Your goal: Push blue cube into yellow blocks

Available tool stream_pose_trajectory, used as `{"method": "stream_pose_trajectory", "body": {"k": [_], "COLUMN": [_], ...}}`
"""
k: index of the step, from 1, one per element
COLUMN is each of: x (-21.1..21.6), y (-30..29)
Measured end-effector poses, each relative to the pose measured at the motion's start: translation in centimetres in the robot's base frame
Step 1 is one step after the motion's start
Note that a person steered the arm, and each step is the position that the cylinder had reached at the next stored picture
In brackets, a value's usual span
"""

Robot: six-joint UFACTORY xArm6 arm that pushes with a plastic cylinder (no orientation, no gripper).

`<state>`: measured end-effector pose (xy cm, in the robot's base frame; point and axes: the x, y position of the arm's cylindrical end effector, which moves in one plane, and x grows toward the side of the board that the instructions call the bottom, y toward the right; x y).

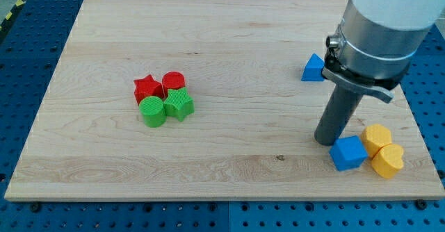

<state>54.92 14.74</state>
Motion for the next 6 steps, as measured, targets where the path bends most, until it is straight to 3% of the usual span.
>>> {"method": "stream_pose_trajectory", "body": {"k": [4,6], "x": [0.0,3.0], "y": [-1.5,-3.7]}}
